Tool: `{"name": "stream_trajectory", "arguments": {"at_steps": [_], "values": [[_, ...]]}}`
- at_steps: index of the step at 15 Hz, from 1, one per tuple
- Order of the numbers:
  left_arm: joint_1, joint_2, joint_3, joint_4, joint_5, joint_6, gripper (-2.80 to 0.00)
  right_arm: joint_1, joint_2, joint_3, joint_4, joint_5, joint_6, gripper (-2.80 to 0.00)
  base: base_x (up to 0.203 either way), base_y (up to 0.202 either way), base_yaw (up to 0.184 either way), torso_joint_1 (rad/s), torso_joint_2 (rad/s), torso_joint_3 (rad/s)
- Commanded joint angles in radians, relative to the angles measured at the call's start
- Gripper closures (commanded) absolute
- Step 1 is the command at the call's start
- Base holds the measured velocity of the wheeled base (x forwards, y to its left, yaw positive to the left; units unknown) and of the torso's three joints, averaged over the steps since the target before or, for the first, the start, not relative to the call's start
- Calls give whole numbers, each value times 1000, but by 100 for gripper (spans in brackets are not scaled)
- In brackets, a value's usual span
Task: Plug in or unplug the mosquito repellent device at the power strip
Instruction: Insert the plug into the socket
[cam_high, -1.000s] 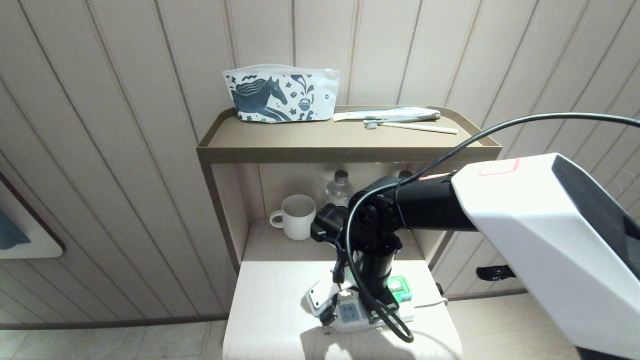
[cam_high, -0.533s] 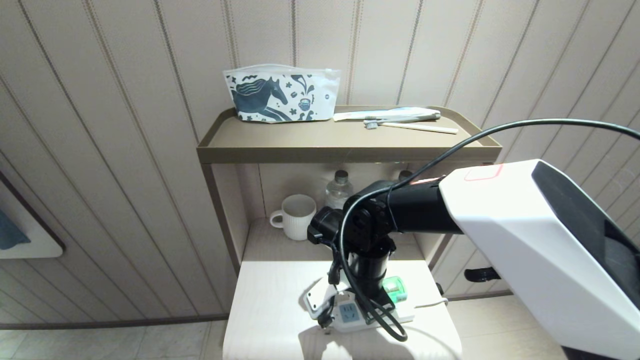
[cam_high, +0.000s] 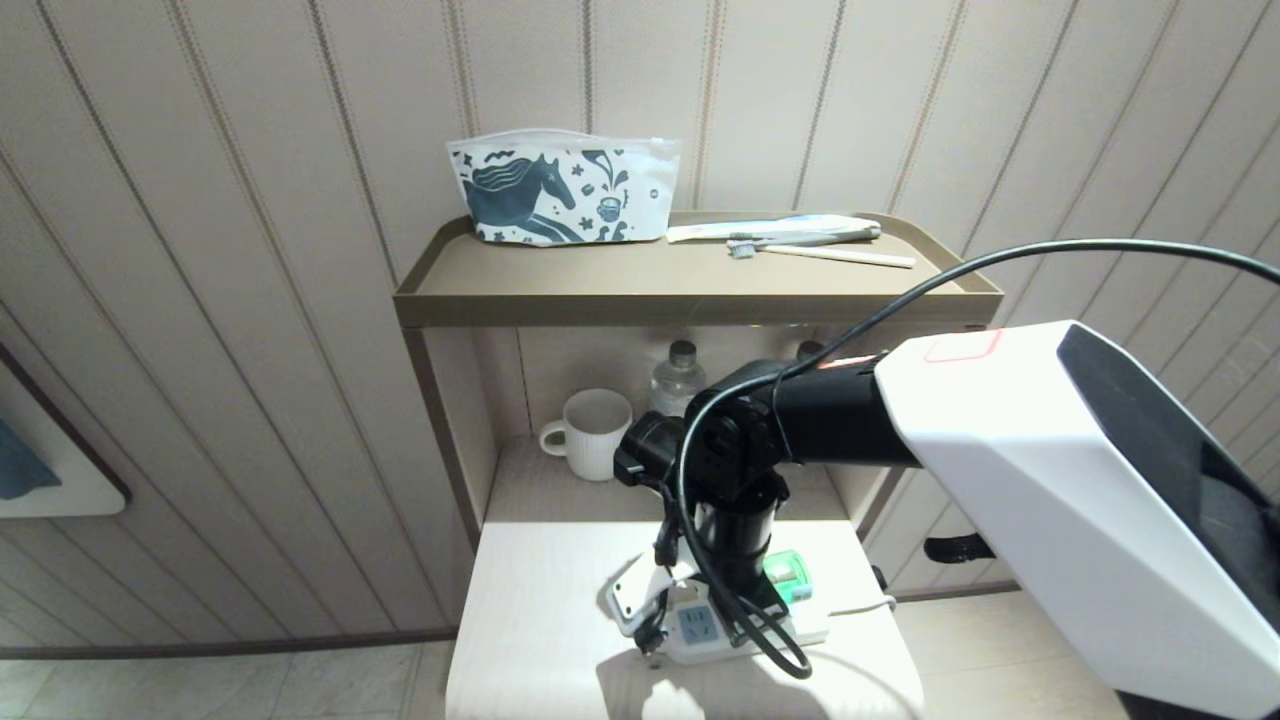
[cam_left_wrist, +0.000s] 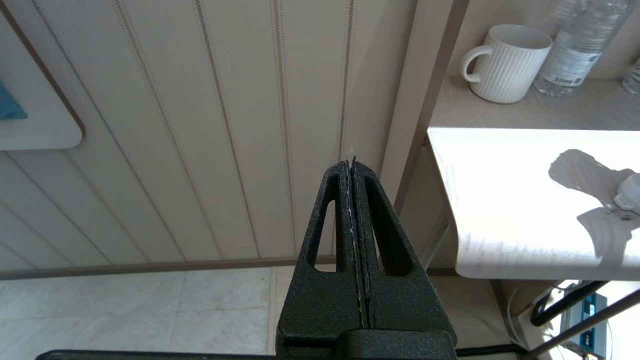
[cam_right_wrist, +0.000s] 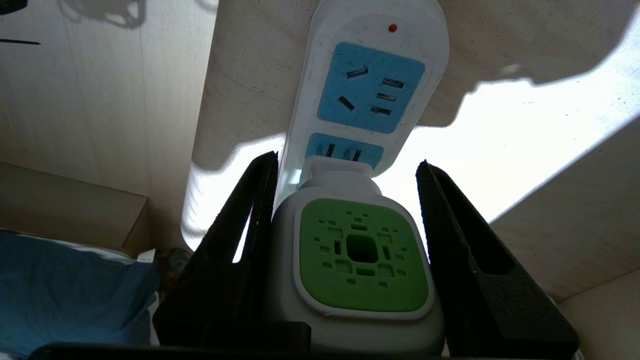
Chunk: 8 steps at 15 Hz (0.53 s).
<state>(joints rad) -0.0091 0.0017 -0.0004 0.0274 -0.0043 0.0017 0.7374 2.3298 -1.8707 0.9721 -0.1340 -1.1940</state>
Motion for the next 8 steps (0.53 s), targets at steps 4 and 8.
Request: {"name": "stream_trajectory", "arguments": {"at_steps": [4, 8], "values": [[0, 1, 0, 0, 0, 0, 0, -4, -10, 39, 5, 6, -6, 0, 0, 0, 0, 0, 0, 0], [0, 1, 0, 0, 0, 0, 0, -3, -21, 59, 6, 11, -6, 0, 0, 0, 0, 0, 0, 0]]}}
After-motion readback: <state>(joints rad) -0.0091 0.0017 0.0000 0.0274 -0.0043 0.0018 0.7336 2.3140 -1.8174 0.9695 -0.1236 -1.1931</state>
